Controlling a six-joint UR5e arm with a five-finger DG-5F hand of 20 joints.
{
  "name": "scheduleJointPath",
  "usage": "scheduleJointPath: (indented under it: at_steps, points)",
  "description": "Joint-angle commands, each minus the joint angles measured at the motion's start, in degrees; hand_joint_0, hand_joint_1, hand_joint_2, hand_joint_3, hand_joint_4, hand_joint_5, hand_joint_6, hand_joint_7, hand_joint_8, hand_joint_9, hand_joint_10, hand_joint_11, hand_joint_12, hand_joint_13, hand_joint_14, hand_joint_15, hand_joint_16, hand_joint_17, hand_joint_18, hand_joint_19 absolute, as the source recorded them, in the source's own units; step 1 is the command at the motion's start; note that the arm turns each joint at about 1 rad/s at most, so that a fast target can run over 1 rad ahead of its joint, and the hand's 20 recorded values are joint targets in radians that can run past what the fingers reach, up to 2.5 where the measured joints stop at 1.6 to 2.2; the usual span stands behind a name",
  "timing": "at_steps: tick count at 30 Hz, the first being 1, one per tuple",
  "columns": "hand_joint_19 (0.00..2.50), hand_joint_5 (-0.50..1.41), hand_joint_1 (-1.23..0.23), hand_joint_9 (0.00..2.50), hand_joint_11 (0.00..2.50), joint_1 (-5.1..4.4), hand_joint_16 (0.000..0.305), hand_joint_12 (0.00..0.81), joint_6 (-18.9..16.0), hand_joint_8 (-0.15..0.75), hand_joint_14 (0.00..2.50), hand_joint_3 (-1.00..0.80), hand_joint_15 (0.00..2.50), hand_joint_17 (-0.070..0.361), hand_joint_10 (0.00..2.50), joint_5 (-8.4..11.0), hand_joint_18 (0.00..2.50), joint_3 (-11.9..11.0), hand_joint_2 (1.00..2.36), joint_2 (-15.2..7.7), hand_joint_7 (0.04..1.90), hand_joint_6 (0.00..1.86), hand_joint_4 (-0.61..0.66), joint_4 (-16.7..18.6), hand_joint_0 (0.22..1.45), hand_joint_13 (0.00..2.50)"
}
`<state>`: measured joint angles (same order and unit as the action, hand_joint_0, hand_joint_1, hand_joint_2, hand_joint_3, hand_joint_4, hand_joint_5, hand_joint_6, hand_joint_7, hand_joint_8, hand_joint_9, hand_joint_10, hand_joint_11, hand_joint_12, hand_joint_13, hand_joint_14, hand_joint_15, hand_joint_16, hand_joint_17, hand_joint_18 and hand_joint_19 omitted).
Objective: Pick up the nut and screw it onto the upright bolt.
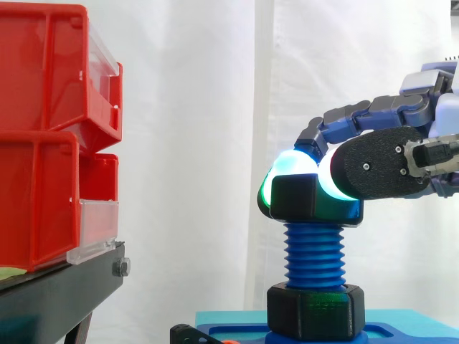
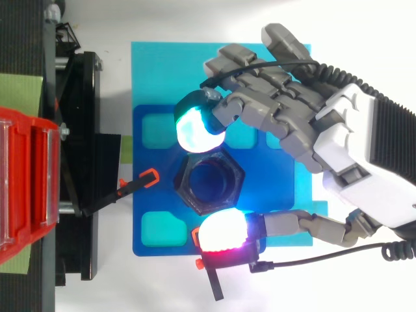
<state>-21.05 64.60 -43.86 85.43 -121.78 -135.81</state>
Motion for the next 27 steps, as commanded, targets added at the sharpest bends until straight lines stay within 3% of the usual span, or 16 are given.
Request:
scheduleJointPath:
  at_steps: [1, 22, 27]
  points:
    - [0.00, -0.19, -0.77, 0.38, 0.00, -0.04, 0.043, 0.359, -0.08, 0.326, 0.00, -0.50, 0.00, 0.097, 0.00, 0.01, 0.10, 0.00, 1.00, 0.05, 1.18, 0.50, 0.31, -0.07, 0.50, 0.24]
    - [0.00, -0.19, -0.77, 0.38, 0.00, 0.05, 0.043, 0.360, -0.35, 0.327, 0.00, -0.50, 0.00, 0.097, 0.00, -0.17, 0.10, 0.00, 1.00, -0.04, 1.18, 0.50, 0.31, -0.77, 0.50, 0.24]
    - [0.00, -0.19, -0.77, 0.38, 0.00, 0.49, 0.043, 0.359, -2.46, 0.325, 0.00, -0.50, 0.00, 0.097, 0.00, -0.43, 0.10, 0.00, 1.00, -3.02, 1.18, 0.50, 0.31, -0.07, 0.50, 0.24]
